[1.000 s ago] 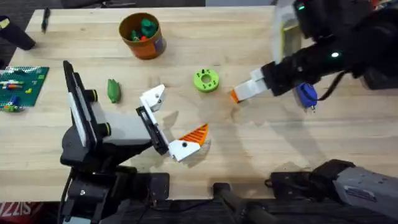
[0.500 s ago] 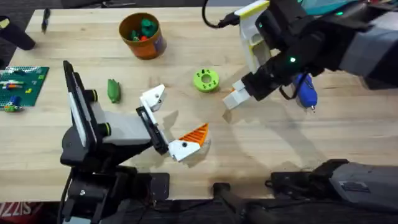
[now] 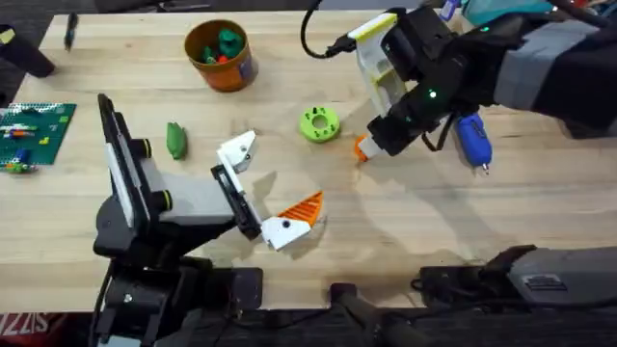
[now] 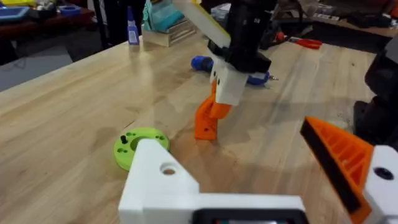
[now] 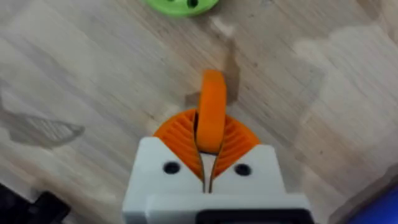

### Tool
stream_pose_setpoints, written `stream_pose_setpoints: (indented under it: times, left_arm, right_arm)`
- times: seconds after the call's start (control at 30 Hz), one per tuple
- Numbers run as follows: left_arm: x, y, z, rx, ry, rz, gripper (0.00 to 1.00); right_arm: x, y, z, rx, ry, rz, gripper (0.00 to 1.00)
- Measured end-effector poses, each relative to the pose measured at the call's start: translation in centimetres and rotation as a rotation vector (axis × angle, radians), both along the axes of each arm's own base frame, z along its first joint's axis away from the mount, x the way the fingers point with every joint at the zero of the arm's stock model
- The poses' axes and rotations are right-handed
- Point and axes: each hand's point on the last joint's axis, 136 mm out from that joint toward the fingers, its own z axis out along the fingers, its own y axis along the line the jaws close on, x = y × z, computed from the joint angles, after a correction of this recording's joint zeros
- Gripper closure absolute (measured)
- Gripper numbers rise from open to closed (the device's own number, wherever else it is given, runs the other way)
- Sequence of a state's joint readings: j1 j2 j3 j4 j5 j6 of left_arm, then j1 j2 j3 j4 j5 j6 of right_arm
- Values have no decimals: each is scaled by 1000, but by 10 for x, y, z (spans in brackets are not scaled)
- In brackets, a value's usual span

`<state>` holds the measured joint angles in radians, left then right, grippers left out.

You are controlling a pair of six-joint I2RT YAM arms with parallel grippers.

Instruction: Pick up the gripper from the table and insert it into the empty holder that is missing its gripper. Then pick up a screw, insert it into the mounting hole, and use the screwdriver to tighten it. Finally, clean up the table by picking up the vegetable and placing it into the bucket.

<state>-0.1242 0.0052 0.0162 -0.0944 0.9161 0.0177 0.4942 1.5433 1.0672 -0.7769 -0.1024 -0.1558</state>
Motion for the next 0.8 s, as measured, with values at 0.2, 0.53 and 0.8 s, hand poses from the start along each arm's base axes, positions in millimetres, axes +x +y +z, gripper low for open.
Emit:
stream_pose_setpoints:
  times: [0.2, 0.53, 0.8]
  left_arm:
    - [0, 0, 0, 0, 0, 0, 16]
    - [0, 0, 0, 0, 0, 0, 15]
    - [0, 0, 0, 0, 0, 0, 15]
  right_arm:
    - [2, 1, 1, 3, -8, 3, 988]
    - [-21, -12, 30, -43, 85, -18, 992]
    - [-49, -8, 77, 90, 99, -44, 992]
